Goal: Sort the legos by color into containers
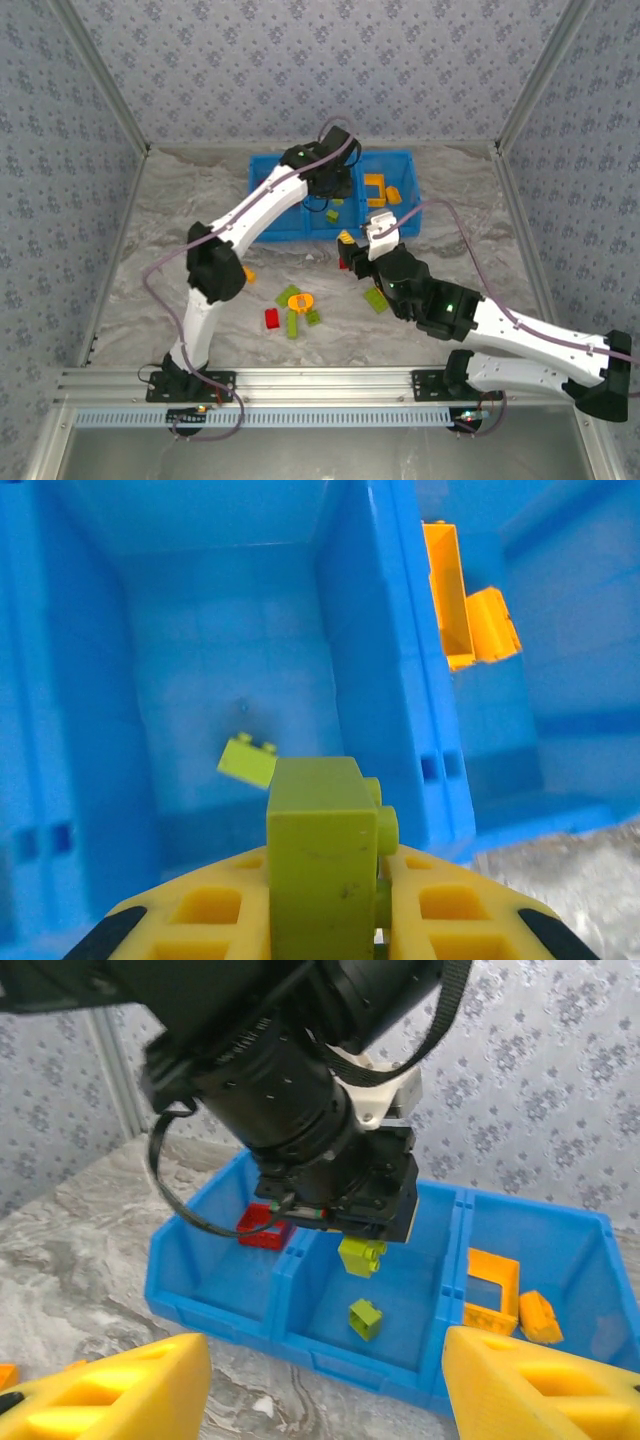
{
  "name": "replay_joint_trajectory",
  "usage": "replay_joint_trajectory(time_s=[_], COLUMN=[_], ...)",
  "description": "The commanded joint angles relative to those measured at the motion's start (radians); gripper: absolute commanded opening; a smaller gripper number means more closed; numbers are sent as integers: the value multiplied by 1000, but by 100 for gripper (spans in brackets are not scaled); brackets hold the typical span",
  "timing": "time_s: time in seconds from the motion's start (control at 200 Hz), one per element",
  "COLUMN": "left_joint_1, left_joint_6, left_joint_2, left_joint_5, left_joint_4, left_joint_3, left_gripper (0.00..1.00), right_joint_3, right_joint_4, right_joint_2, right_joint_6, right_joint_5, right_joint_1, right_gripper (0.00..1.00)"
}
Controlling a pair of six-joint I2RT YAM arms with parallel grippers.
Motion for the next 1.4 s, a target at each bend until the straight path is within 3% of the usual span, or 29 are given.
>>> replay_joint_trajectory(time_s=[0.0,0.445,0.835,1.214,1.394], left_joint_1=[21,33,19,-3,-10], left_joint_6=[24,26,-15,-17,-20], left_joint_2=[101,229,252,206,141], left_joint_5=[-43,-136,-222,-238,-245], left_joint_4=[-144,-156,-166,-171,-181], left_joint_3=[138,145,123,122,151], left_gripper=[9,9,4,48,47], right_joint_3=[-22,-59,-98,-85,-64], right_joint_4=[-35,-51,-28,-70,-117], right_joint_2=[-34,-68,-77,-86,-93], right_joint_6=[44,106,205,214,212], right_joint_5=[27,-39,-161,-193,-199], right_joint_1=[-20,-122,-219,-250,-259], right_gripper=[65,67,68,69,69])
